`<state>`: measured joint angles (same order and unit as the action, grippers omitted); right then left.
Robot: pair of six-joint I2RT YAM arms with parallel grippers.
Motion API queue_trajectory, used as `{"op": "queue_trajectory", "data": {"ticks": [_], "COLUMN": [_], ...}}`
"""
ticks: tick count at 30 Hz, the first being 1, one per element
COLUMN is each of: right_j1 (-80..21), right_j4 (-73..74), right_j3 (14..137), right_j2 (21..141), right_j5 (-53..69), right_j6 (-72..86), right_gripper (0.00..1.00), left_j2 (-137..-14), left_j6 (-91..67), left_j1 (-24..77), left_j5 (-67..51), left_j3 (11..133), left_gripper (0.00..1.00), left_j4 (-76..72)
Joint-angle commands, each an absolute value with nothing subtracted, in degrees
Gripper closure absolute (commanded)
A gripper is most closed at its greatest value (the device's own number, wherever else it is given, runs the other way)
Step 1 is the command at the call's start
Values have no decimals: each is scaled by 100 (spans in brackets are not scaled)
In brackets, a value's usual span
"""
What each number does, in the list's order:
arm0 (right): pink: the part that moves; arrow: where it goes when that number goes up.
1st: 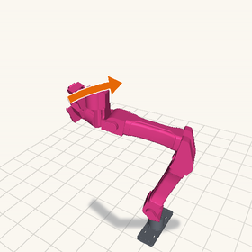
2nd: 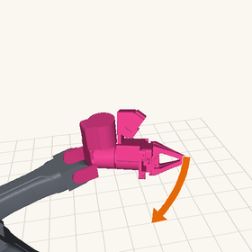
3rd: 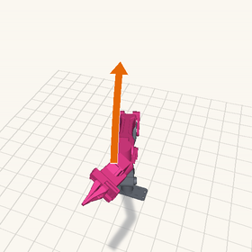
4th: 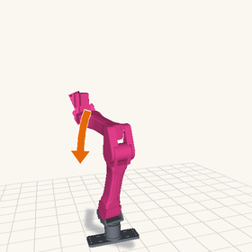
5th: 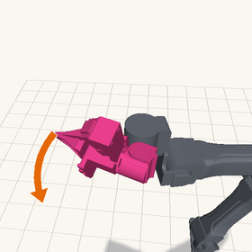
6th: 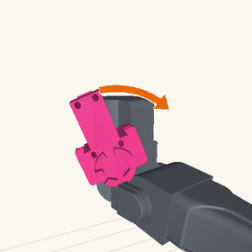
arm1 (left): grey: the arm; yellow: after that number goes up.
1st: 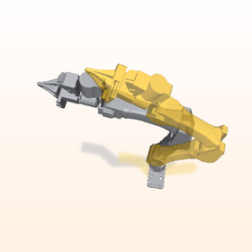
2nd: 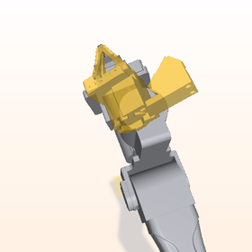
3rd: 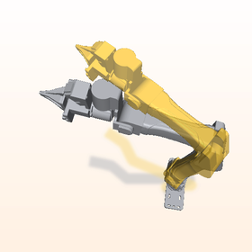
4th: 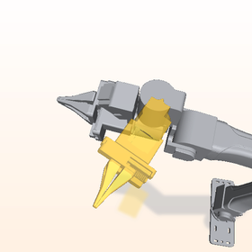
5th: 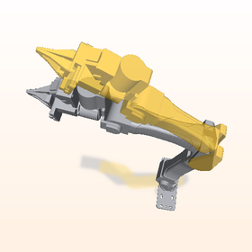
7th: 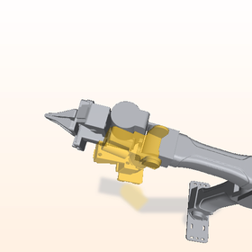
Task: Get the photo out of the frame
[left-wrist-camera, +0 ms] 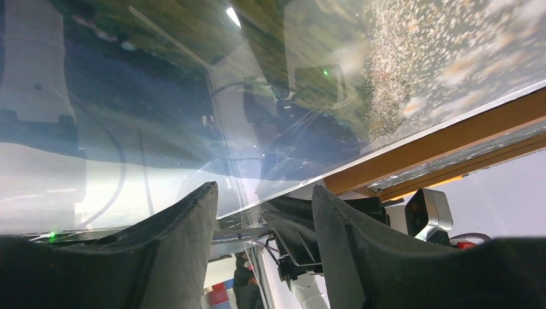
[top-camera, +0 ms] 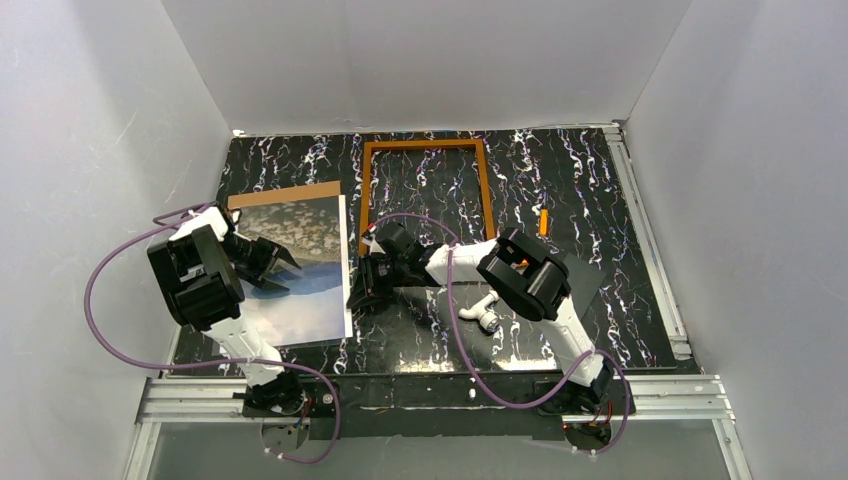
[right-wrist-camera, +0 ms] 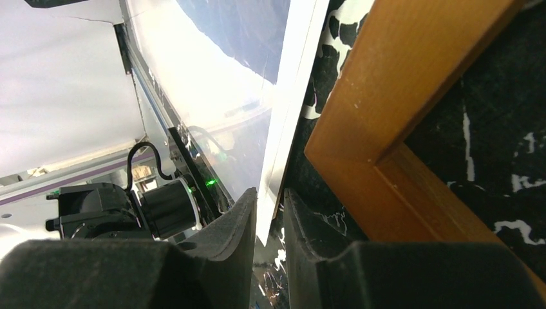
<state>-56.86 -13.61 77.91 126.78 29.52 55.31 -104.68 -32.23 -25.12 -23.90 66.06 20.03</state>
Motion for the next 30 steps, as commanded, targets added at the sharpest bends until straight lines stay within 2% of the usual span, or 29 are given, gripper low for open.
{"op": "queue_trajectory", "data": {"ticks": [1,13,21,30], "right_j1": [-5684,-5678,-5678,-5678], "right_j4": [-1560,-2247,-2505,-2583], "right_j3": [7966,7908,7828,7685], "right_j2": [12782,12622,12678,12900], "right_j5": [3094,3439,3542,3463], "right_j6": [5586,5960,6040,6174], "right_gripper": [71,73,81,80], "left_j2": [-10547,-10529,-10523,-10573], "left_j6": [-3235,-3208,-3199,-3222], "left_j1": [-2529,-2524,-2526,-2523], "left_j5": [-2333,-2286,-2261,-2239], "left_j3": [6595,6602,6608,6590], "left_gripper": [46,46,46,46], "left_j4": [2794,2812,2820,2820]}}
